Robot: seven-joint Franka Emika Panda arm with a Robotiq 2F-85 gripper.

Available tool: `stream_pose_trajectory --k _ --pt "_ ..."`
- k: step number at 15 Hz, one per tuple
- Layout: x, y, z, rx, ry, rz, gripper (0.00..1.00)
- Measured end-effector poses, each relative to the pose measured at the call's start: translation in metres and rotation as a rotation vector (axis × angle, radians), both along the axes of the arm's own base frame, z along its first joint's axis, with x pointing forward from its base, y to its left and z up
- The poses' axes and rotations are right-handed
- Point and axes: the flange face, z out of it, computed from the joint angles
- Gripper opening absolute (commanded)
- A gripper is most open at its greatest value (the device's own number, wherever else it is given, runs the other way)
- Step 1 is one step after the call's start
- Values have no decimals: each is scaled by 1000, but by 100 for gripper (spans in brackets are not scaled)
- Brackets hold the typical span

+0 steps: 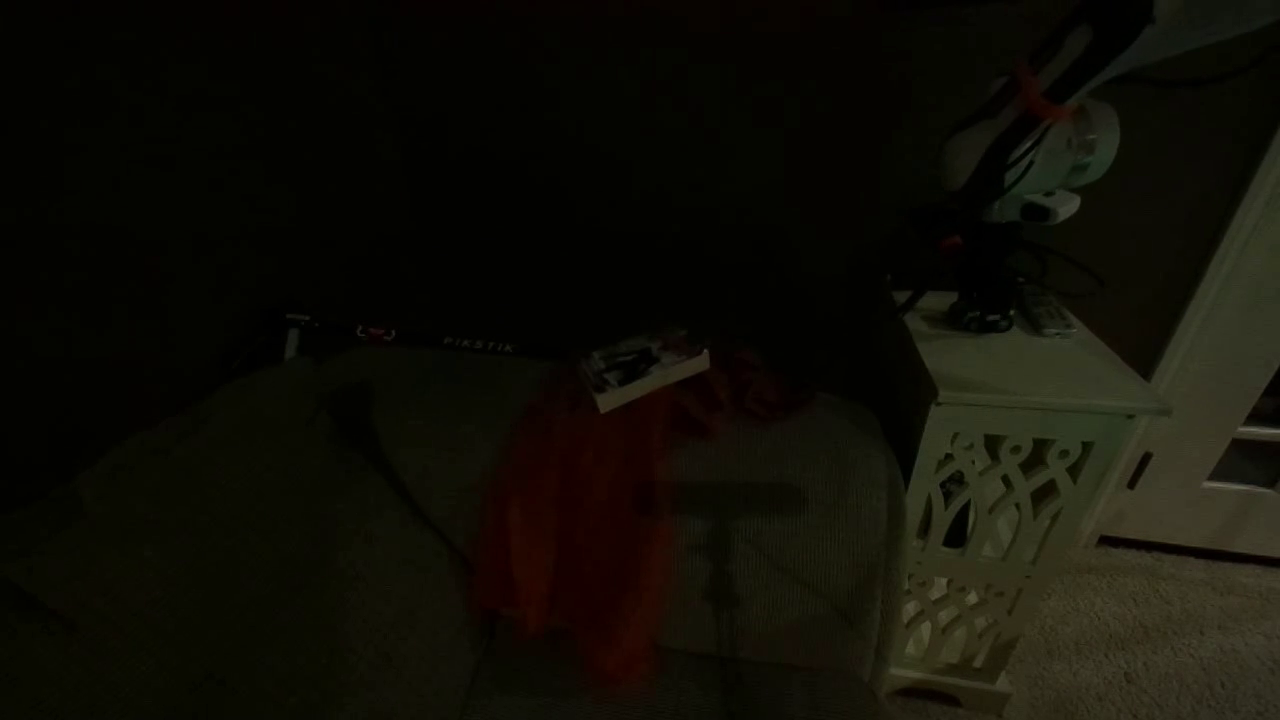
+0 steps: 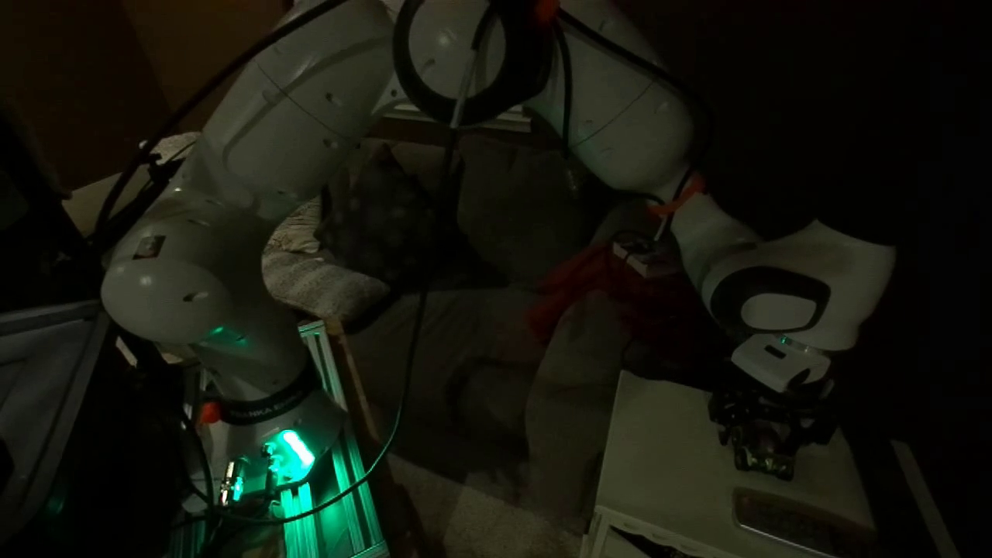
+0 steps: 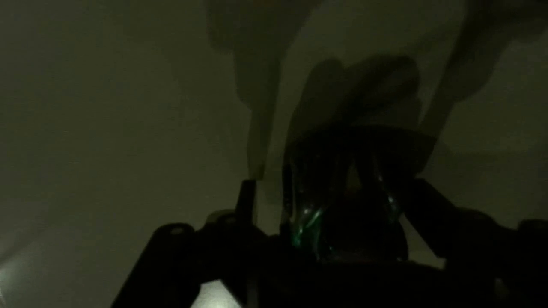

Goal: Put the toy car on the armrest of the chair

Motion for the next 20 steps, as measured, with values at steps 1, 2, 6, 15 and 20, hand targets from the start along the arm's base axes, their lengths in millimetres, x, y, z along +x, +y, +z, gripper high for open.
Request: stream_pose_trajectory --k 1,2,6,15,20 --pt "2 0 -2 -3 -1 -3 50" --pt "4 -1 -3 -7 -2 -6 44" --pt "8 -4 2 -18 -3 -18 42" --pt "7 57 71 168 81 296 42" --pt "-17 111 120 309 121 537 42"
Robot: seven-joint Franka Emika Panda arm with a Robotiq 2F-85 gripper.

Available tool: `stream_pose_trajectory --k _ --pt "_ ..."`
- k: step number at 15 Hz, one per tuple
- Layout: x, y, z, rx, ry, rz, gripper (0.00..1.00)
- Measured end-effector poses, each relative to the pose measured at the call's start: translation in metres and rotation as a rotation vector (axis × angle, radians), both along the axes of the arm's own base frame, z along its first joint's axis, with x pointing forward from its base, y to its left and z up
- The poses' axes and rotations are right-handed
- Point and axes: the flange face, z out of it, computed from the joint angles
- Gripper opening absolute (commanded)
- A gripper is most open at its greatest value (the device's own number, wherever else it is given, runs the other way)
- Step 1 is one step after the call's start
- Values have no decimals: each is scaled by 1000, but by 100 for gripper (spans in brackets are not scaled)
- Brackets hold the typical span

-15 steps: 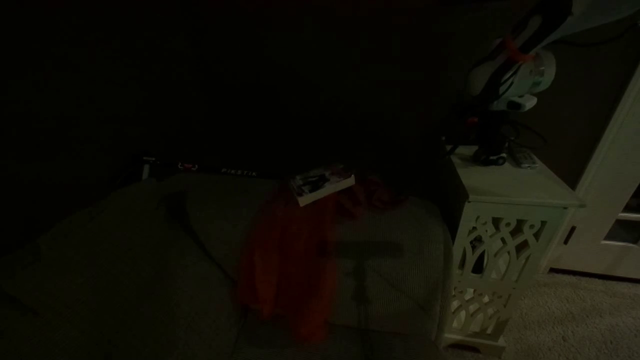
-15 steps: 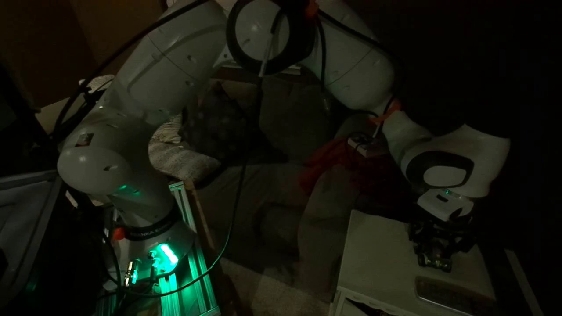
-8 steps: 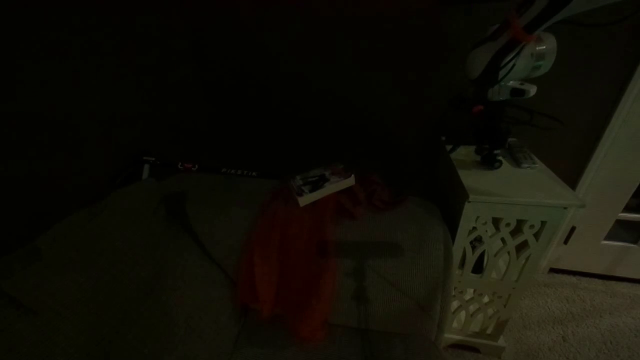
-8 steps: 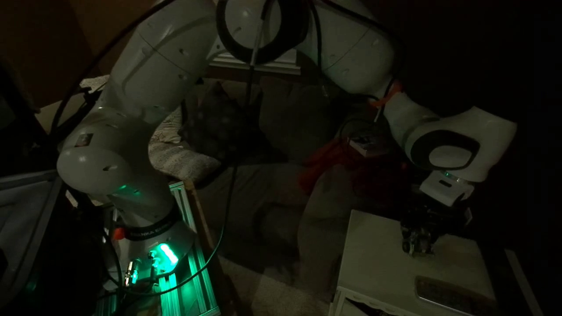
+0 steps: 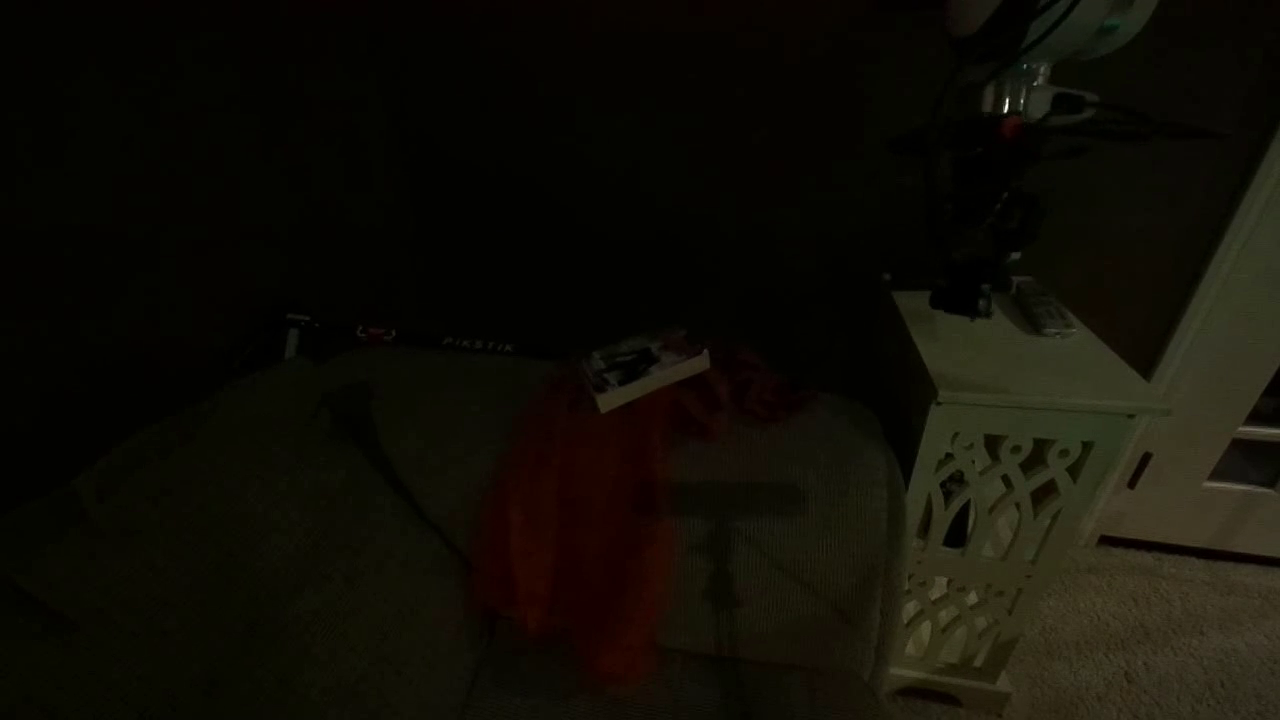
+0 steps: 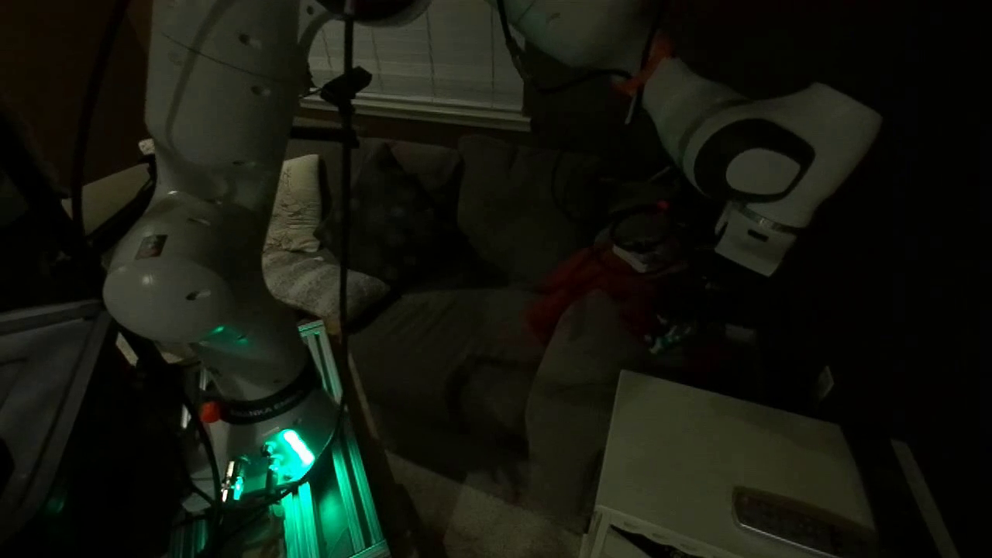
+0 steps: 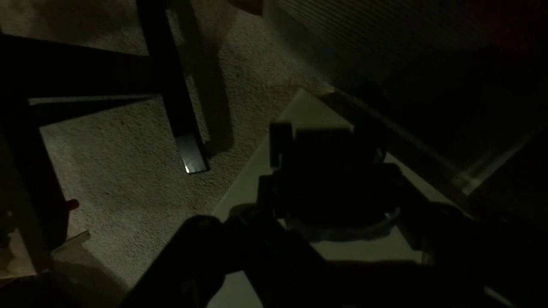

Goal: Put the toy car on the armrest of the chair

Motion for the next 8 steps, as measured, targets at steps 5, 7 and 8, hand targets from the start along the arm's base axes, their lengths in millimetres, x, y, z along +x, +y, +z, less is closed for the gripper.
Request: stream_pose_trajectory --k 5,7,8 --pt "-37 35 7 130 84 234 67" --pt "-40 36 6 134 88 240 67" --pt "-40 35 5 133 89 239 67"
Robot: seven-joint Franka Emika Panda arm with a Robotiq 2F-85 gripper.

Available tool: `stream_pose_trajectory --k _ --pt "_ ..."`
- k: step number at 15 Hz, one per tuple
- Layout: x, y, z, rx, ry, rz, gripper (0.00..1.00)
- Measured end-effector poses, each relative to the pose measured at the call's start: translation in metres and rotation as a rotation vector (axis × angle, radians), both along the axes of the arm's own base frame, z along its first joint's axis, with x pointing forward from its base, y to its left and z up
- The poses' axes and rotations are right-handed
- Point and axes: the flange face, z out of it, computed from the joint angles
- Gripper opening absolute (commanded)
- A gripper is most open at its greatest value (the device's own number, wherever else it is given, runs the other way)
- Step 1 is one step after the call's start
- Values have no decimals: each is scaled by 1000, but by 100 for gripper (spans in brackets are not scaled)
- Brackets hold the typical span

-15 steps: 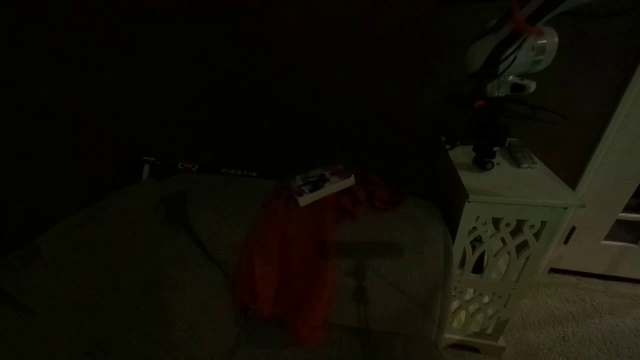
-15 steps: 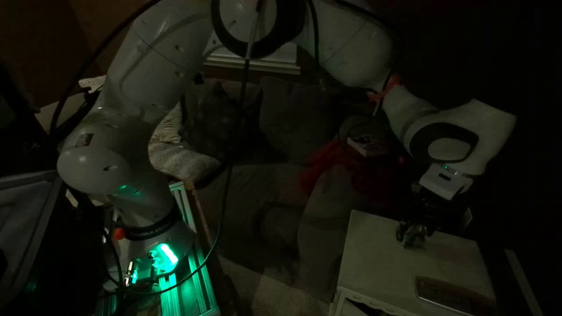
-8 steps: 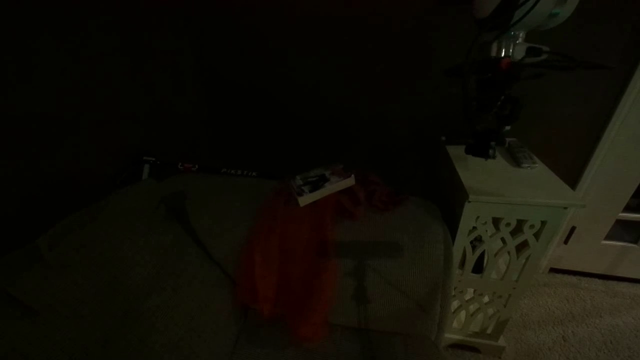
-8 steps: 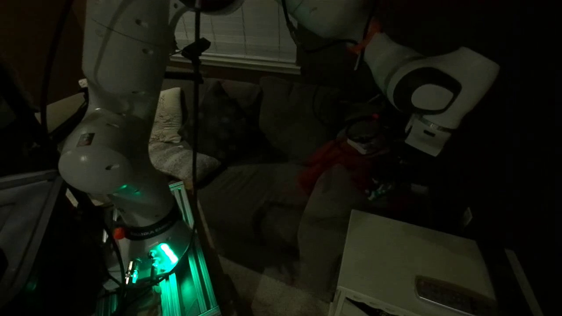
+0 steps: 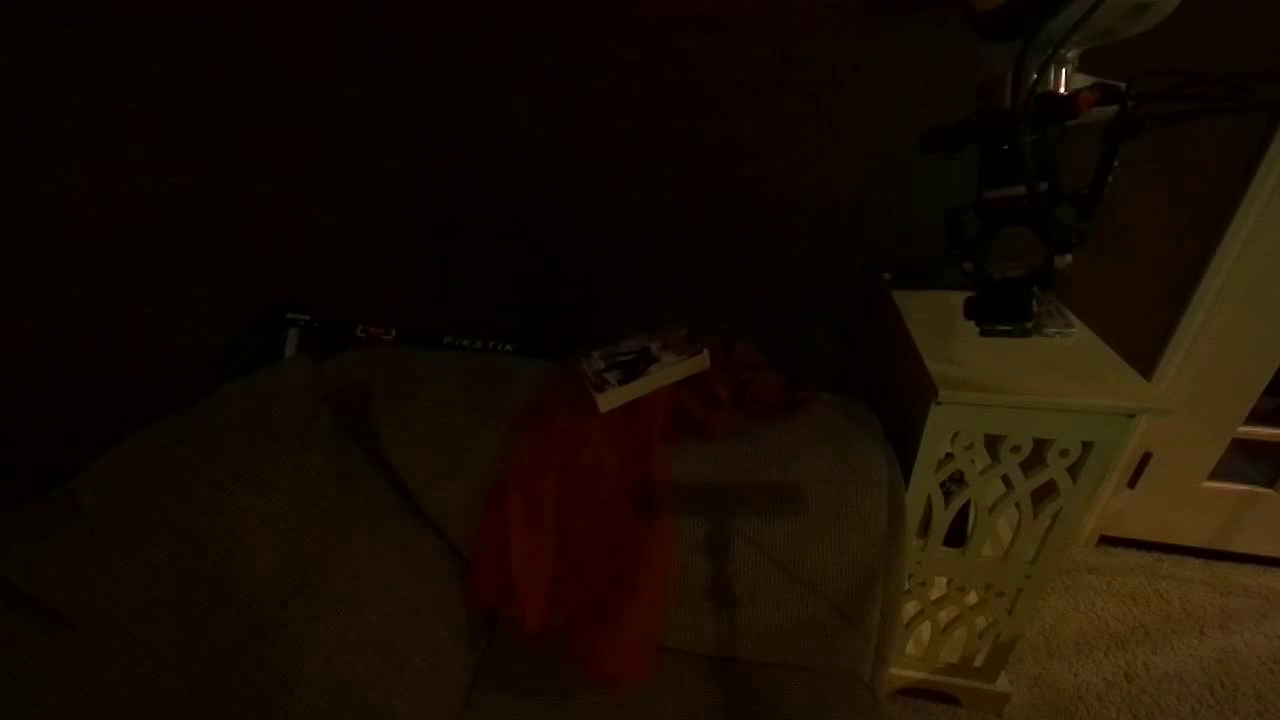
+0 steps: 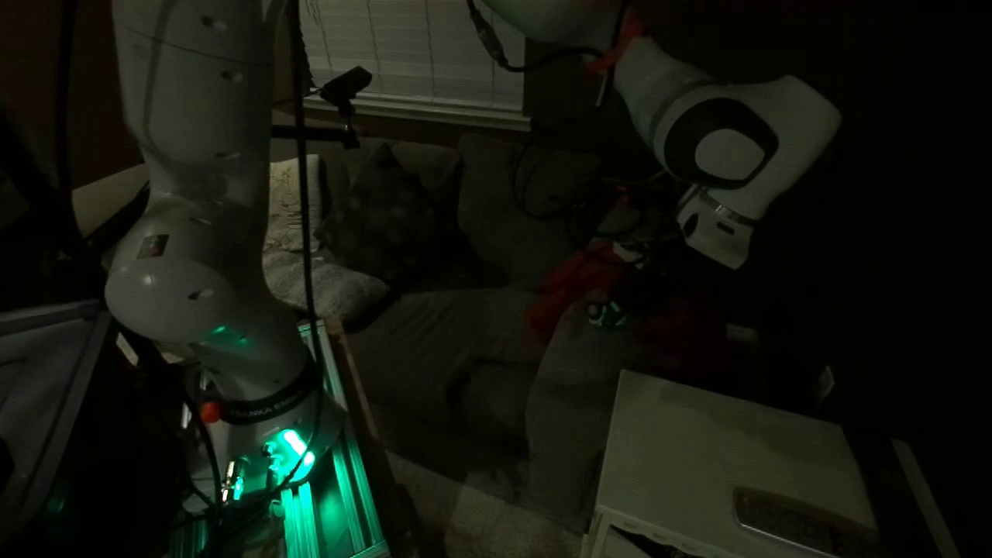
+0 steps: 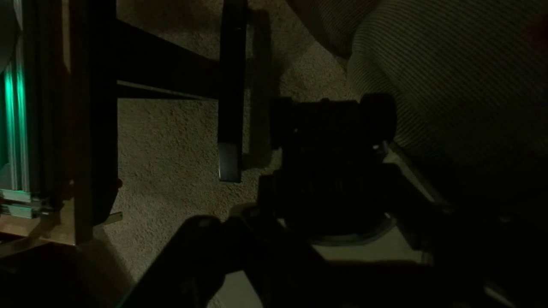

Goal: Put the toy car on the armrest of the chair

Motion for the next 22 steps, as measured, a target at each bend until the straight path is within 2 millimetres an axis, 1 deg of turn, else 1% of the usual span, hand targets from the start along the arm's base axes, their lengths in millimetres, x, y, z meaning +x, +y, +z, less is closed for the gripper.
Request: stream_pose_trajectory --k 2,3,6,8,11,14,16,18,20,21,22 --pt "0 0 -1 0 2 0 67" --pt "0 -1 -1 0 2 -1 42" --pt "0 1 -2 8 -1 5 42" --pt "5 16 -3 56 -34 37 42" --pt "18 58 3 167 -121 91 42" --pt "33 112 12 253 -226 137 42" --pt "44 144 16 279 -284 143 42" --pt "53 170 17 288 -334 138 42" --pt "63 191 14 262 -384 123 42" --pt "67 199 10 261 -382 120 67" --pt "67 207 3 291 -356 137 67"
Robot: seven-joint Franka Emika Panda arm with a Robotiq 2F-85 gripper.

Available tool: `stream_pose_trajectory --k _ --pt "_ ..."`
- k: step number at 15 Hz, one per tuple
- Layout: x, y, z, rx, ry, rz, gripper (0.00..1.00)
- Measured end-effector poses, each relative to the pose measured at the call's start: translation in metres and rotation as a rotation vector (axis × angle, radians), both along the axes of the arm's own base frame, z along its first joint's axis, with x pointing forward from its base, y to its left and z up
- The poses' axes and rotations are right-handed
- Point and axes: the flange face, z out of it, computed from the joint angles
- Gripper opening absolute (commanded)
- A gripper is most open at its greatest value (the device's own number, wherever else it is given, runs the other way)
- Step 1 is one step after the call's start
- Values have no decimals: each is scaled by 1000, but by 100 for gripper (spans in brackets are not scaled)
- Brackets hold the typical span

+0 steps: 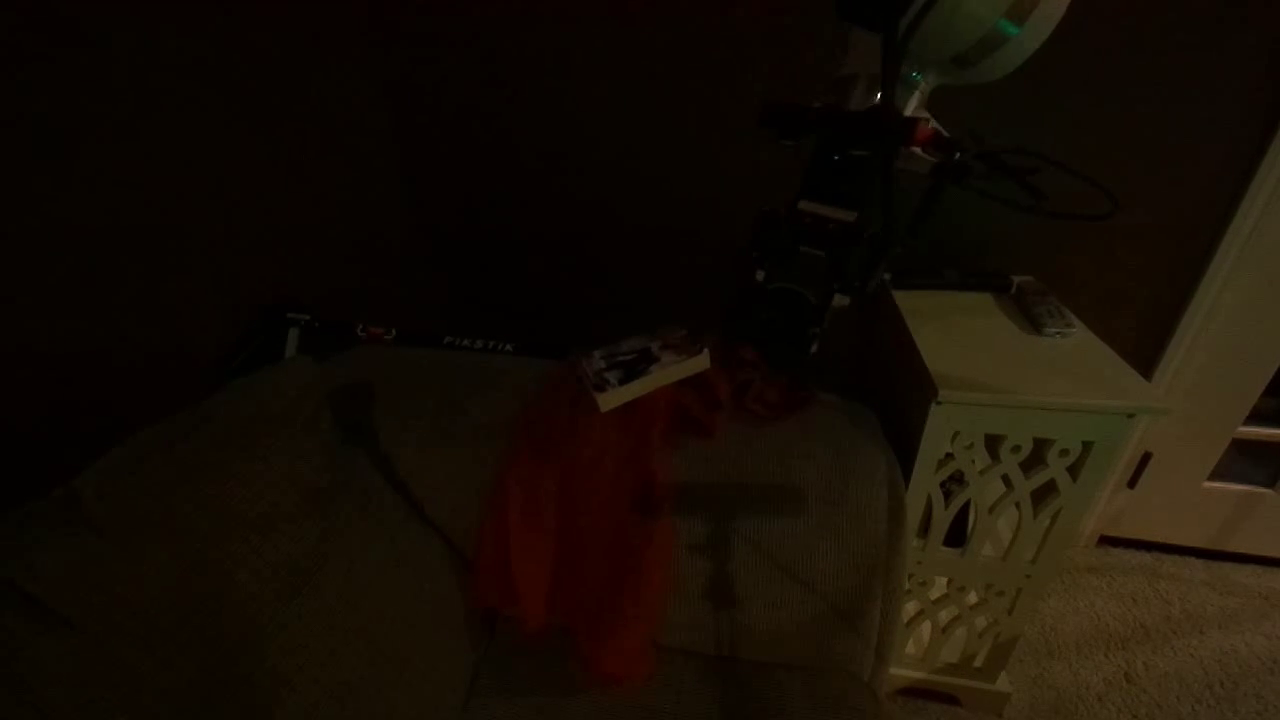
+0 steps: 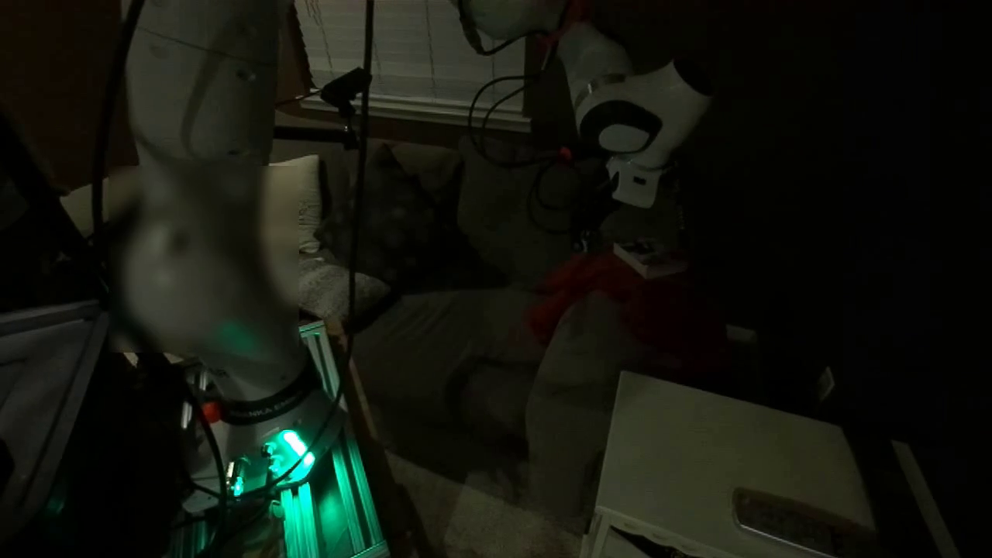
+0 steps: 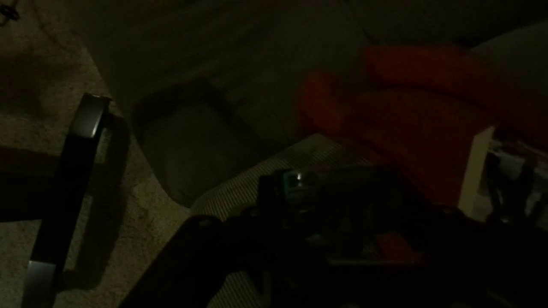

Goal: Put the toy car on the armrest of the chair

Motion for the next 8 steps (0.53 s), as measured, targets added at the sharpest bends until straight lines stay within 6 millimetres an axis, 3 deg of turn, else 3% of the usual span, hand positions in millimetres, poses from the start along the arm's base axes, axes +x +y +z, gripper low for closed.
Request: stream_pose_trajectory --k 3,4,8 --pt "3 1 -11 51 38 40 67" --pt "4 -1 -12 54 38 40 42" --pt "9 -4 -11 25 27 -10 42"
